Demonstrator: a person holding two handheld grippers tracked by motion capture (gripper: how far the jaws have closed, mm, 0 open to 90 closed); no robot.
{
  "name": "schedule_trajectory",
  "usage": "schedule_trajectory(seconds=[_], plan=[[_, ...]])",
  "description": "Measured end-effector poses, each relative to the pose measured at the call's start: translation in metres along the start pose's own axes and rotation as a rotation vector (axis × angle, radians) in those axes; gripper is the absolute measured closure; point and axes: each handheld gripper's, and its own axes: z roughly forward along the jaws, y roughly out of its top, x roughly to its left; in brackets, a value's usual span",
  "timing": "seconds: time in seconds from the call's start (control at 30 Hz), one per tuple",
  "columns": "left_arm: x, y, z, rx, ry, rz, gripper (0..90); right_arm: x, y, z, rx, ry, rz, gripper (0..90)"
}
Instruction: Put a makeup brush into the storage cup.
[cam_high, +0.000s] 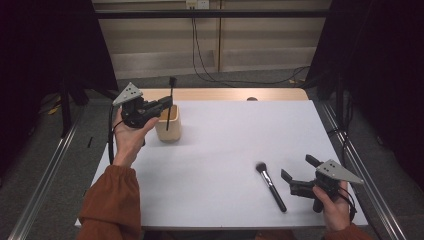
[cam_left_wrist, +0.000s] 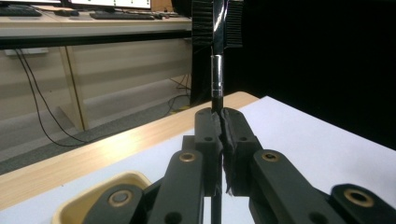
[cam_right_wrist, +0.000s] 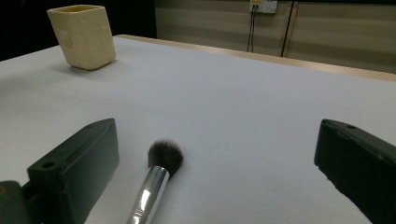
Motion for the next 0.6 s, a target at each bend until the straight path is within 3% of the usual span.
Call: schedule_trajectory(seconds=[0.13,0.6], plan=[[0.003,0.002,0.003,0.013,0.034,0.003,85.8,0.001,0.0,0.001,-0.002,0.004,-0.002,0.0],[0.013,0.016,0.011,-0.025,0.058,-0.004,85.8,0.0,0.0,0.001,0.0,0.003,0.001,0.0]])
